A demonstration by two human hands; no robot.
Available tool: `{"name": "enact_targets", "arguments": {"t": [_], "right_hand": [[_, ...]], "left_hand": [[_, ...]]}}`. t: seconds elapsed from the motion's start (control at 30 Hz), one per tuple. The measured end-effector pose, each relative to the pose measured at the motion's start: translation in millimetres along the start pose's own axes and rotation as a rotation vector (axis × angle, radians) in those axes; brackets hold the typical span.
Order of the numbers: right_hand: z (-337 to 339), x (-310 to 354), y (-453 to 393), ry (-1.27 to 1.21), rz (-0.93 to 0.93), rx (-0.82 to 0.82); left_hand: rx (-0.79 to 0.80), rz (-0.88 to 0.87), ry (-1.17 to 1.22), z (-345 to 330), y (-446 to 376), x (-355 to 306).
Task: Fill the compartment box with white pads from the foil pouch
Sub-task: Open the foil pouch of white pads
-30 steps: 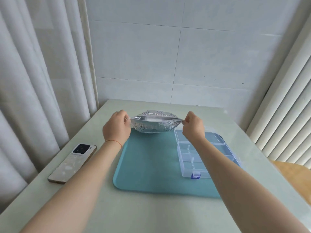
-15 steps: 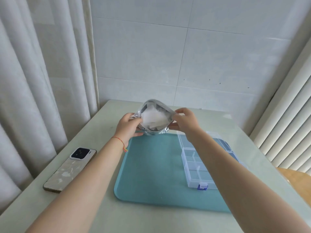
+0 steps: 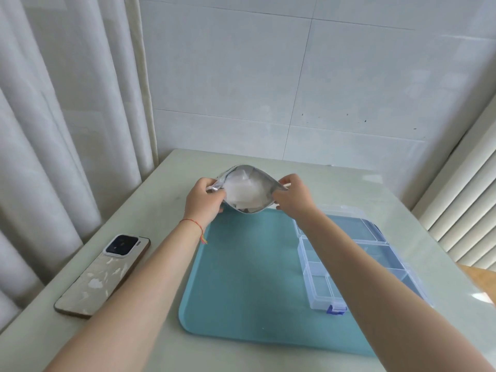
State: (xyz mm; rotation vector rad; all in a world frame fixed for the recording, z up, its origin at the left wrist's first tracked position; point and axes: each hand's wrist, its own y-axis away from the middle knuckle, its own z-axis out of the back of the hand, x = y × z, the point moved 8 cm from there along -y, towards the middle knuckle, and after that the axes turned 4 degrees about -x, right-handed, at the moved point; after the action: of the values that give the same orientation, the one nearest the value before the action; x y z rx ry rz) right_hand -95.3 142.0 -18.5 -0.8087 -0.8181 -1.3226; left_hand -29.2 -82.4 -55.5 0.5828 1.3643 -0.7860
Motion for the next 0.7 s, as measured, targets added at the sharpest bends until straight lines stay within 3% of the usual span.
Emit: {"name": "enact_targets", "arguments": {"t": [0.1, 0.2, 0.37, 0.7], "right_hand": [[11.6, 8.8, 3.9, 0.112, 0.076, -0.097], [24.2, 29.0, 14.5, 0.169, 0.272, -0.260], [-14.9, 47.4, 28.4, 0.342, 0.449, -0.059], [-41.3, 46.5, 21.7, 0.497, 0.469, -0.069]], "left_hand": [[-0.048, -0.040, -0.059, 6.0, 3.3, -8.9], [-0.080, -0.043, -0.066, 7.5, 7.1, -12.4], [-0.105, -0.032, -0.064, 5.3, 12.1, -14.1], [-0.071, -0.013, -0.063, 4.3, 16.7, -17.8]]}}
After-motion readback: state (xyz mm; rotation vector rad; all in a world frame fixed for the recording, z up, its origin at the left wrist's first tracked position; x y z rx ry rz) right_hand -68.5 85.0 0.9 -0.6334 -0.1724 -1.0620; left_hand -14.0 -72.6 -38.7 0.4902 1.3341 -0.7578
